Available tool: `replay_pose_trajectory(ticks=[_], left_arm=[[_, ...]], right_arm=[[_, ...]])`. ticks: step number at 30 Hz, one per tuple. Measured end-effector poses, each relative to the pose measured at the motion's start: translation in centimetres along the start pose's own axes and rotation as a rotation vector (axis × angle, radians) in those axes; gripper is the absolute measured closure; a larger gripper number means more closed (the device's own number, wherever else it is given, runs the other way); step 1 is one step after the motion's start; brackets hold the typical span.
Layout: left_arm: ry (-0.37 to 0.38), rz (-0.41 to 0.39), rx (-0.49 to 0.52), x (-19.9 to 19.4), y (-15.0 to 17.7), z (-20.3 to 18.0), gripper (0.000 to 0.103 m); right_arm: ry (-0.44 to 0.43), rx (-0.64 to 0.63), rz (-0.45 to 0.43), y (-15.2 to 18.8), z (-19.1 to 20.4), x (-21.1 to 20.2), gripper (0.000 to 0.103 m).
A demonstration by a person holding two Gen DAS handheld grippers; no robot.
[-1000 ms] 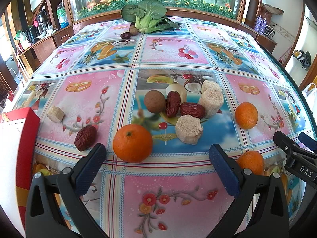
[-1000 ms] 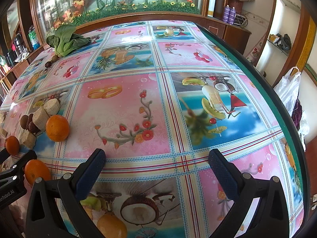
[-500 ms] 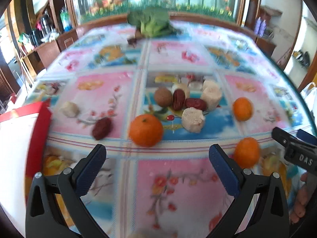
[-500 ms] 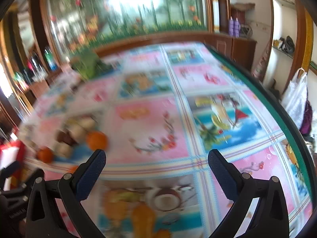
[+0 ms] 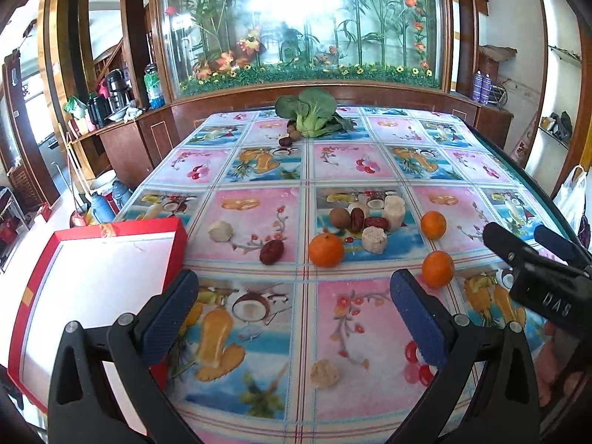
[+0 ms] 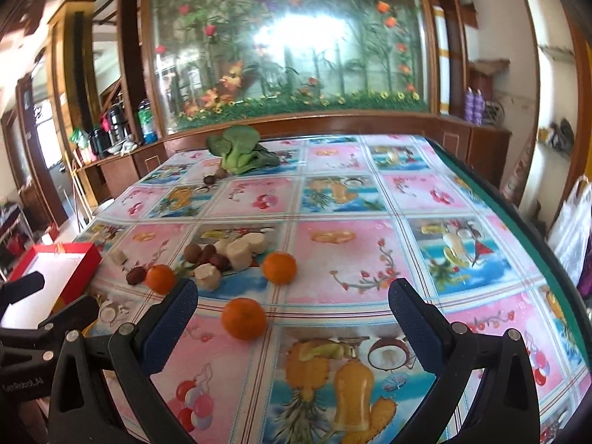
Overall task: Organize fruits
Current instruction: 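Move both tools toward the oranges on the tablecloth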
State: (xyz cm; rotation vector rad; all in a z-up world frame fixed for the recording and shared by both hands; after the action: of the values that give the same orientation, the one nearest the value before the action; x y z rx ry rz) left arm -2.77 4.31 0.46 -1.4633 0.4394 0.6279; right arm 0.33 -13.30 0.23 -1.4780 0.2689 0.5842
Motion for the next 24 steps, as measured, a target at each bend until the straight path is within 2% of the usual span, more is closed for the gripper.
replay_pose_trajectory(ticks=[5, 24], left_arm=[[-0.010, 0.001, -0.014, -0.5, 0.6, 0.6, 0.000], [-0.033, 0.012, -0.034, -0.5, 1.2, 1.8, 0.000]], right_arm=[[0.007, -0.032, -0.045, -0.4, 0.5, -0.5, 0.001], [-0.007, -0.042, -0.047, -0.1, 0.9, -0.4, 0.001]])
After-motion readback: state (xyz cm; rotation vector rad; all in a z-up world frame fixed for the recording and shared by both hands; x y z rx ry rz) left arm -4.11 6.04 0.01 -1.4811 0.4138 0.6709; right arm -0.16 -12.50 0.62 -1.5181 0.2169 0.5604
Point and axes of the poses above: each gripper's, at about its wrist camera, not at the fingertips, and x roughly the way its jaws point, z to its left, y to its underside, the point moved 10 cm from there along x, roughly the way its jaws point, and after that the axes turned 2 degrees about -y, right-handed, at the moved point
